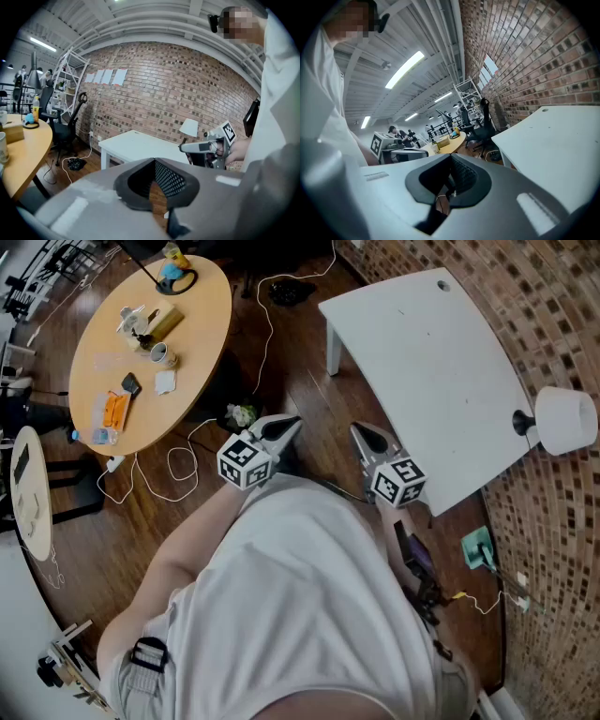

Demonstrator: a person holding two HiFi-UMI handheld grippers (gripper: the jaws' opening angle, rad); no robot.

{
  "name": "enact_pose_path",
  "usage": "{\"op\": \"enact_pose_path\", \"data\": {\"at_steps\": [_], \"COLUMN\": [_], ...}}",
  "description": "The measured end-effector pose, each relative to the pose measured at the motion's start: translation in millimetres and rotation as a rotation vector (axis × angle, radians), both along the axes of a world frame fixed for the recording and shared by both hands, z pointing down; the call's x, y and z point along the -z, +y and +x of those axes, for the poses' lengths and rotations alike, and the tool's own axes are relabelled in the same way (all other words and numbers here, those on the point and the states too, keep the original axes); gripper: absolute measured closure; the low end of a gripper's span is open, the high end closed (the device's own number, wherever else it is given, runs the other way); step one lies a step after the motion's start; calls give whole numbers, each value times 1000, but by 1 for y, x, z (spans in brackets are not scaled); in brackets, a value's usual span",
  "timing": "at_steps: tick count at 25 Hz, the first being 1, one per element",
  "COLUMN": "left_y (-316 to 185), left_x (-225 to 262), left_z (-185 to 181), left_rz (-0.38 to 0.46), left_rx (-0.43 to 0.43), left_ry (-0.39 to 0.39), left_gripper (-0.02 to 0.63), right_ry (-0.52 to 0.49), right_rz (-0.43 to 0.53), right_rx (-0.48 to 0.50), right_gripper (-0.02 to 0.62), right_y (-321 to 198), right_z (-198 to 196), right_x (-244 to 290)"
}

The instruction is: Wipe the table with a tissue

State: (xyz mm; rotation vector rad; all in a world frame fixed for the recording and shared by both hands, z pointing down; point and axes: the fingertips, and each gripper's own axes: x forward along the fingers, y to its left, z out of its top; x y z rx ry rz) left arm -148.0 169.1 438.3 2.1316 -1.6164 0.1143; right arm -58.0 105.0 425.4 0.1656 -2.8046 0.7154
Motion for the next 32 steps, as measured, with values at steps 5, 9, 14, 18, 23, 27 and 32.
{"op": "enact_pose_path", "data": {"at_steps": [5,9,14,18,23,27,32], "left_y": [-3,-16,-40,-47,-48,-46,-22], "left_x": [-4,-9,-14,-18,-24,-26,-30], "left_z": [-51,-91,-123,-157,-228,-280,-329], "left_rz": [20,35,47,47,38,44,29], "left_rx": [44,75,56,48,92,90,152], "left_ry": [4,31,65,81,82,57,37], "left_gripper": [603,603,603,602,603,601,601], "right_ry": [0,29,75,116,127,128,146], "right_rz": [32,62,77,90,103,111,118], "right_rx": [45,84,101,105,148,163,271], "right_gripper": [588,588,588,588,588,588,588], "right_y": [-6,-13,-31,-42,-44,-40,-12], "right_z": [-57,-98,-140,-179,-245,-302,-360], "right_x": [10,13,13,10,6,3,-2]}}
